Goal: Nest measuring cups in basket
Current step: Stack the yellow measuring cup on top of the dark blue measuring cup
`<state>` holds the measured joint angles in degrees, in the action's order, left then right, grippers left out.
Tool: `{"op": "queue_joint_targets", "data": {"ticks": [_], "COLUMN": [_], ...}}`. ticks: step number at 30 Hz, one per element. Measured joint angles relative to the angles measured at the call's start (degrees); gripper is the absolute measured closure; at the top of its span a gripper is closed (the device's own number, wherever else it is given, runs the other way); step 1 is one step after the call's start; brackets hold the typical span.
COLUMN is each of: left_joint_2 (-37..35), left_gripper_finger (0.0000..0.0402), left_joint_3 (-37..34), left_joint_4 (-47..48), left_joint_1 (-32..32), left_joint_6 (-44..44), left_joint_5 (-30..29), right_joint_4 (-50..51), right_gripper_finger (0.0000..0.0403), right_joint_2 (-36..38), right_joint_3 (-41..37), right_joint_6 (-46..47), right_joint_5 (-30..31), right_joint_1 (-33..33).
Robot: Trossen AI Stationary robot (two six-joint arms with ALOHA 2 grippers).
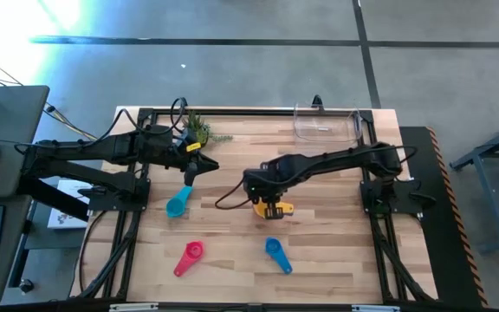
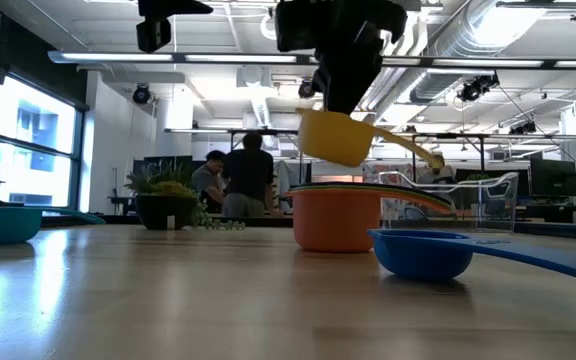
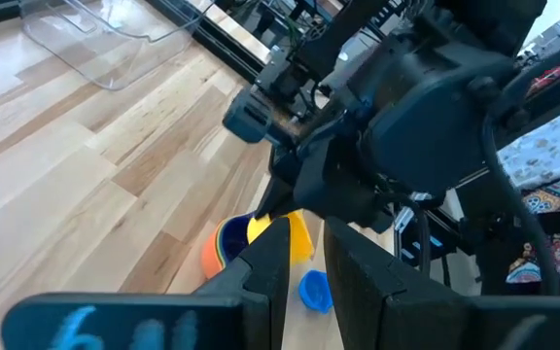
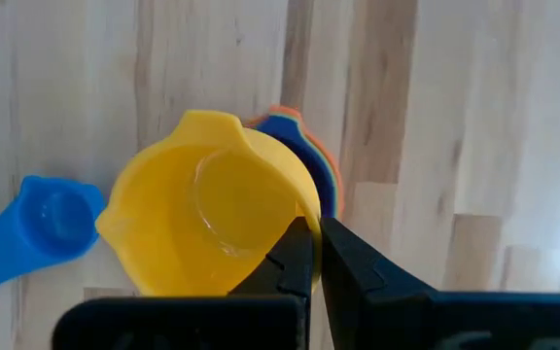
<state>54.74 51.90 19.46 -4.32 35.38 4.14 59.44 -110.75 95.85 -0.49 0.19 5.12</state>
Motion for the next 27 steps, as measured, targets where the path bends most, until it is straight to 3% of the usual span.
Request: {"op": "queue_joint_targets", "data": {"ticks": [20, 27], "left_joint_2": [0.0, 0.0], "left_gripper_finger": [0.0344, 0.0344], "left_joint_3": [0.0, 0.0], "left_joint_4": [0.5, 0.5], "left_joint_1": [0.0, 0.0], "left_joint_6": [0.0, 0.0], "left_joint_5": [-0.1, -0.1], "right_joint_4": [-0.1, -0.8], "right_gripper_finger": [0.04, 0.0344], "right_joint_2": [-4.7, -4.7], "right_joint_3": [-0.1, -0.1], "right_joint_6": [-2.1, -3.0], "right_joint_5": [-0.4, 0.2], "right_joint_1": [-1.8, -1.8]}}
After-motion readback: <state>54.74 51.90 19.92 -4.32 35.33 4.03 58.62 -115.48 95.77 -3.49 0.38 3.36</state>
